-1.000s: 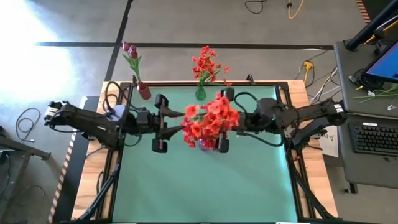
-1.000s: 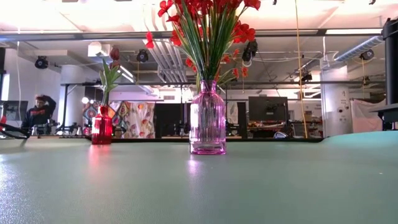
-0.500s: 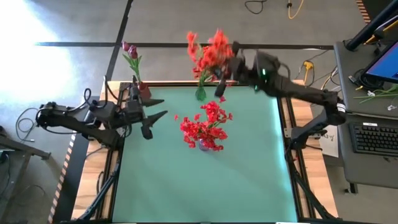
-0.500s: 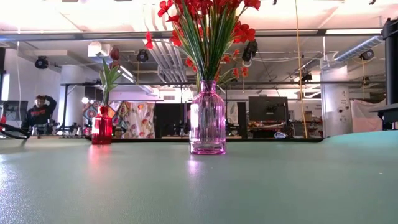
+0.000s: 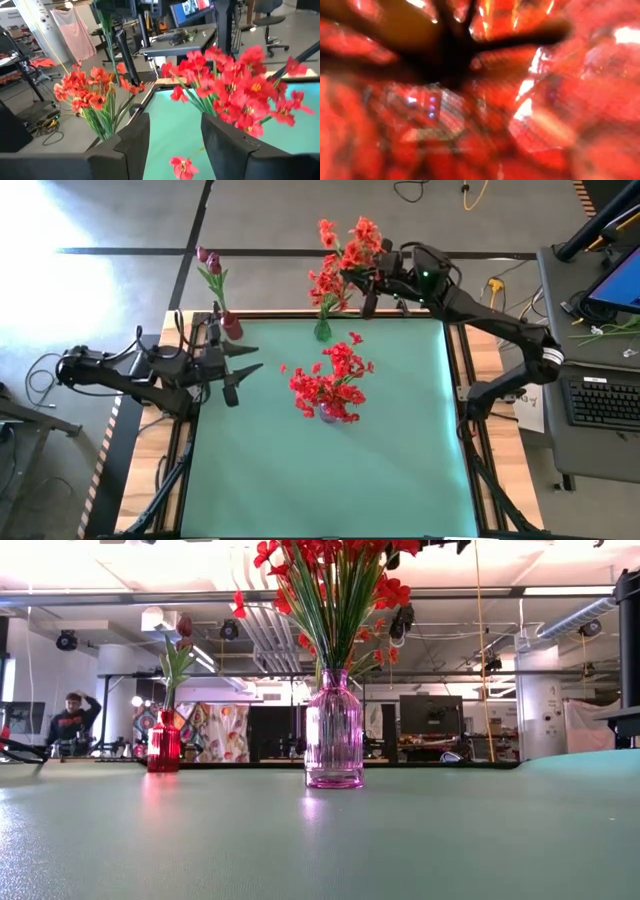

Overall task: Sort flowers into vase by color
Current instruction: Put the orange flowers into the green vase

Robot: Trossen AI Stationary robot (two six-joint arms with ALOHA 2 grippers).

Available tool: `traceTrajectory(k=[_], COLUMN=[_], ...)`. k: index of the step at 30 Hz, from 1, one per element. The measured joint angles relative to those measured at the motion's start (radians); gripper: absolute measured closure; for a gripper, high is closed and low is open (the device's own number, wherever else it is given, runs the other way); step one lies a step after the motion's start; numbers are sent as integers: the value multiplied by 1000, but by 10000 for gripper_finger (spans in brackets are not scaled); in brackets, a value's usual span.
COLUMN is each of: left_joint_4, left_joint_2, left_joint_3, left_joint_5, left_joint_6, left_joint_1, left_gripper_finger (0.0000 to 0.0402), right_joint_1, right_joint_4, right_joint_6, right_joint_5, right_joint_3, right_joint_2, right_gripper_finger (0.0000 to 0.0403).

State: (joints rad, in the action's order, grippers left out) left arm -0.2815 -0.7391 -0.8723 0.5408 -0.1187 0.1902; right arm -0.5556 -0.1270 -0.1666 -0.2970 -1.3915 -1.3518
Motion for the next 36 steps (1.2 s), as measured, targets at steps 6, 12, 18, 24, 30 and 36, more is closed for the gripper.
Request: traceTrajectory(k=[6, 12, 18, 24, 30, 36], left_joint_4=[70, 136, 274, 440, 475, 589], left_joint_2=[8, 8, -16, -103, -220, -309], left_joint_3=[86, 163, 204, 257, 260, 269], left_joint_5=[0, -130, -425, -504, -506, -661], left_joint_6=[-14, -34, -131, -153, -161, -160], left_joint_1=[-47, -161, -385, -522, -580, -683], left_gripper_finger=[240, 240, 240, 240, 240, 240], right_joint_1=[-1, -3, -15, -69, -145, -225], right_joint_4=[-107, -152, -197, -272, -270, -268], right_joint_6=[35, 113, 71, 68, 76, 123], right_joint_5=[-2, -78, -75, -61, 19, 21], right_joint_3=[89, 102, 82, 71, 76, 76], right_joint_2=[27, 59, 69, 58, 48, 28], right_gripper_finger=[385, 385, 385, 385, 385, 385])
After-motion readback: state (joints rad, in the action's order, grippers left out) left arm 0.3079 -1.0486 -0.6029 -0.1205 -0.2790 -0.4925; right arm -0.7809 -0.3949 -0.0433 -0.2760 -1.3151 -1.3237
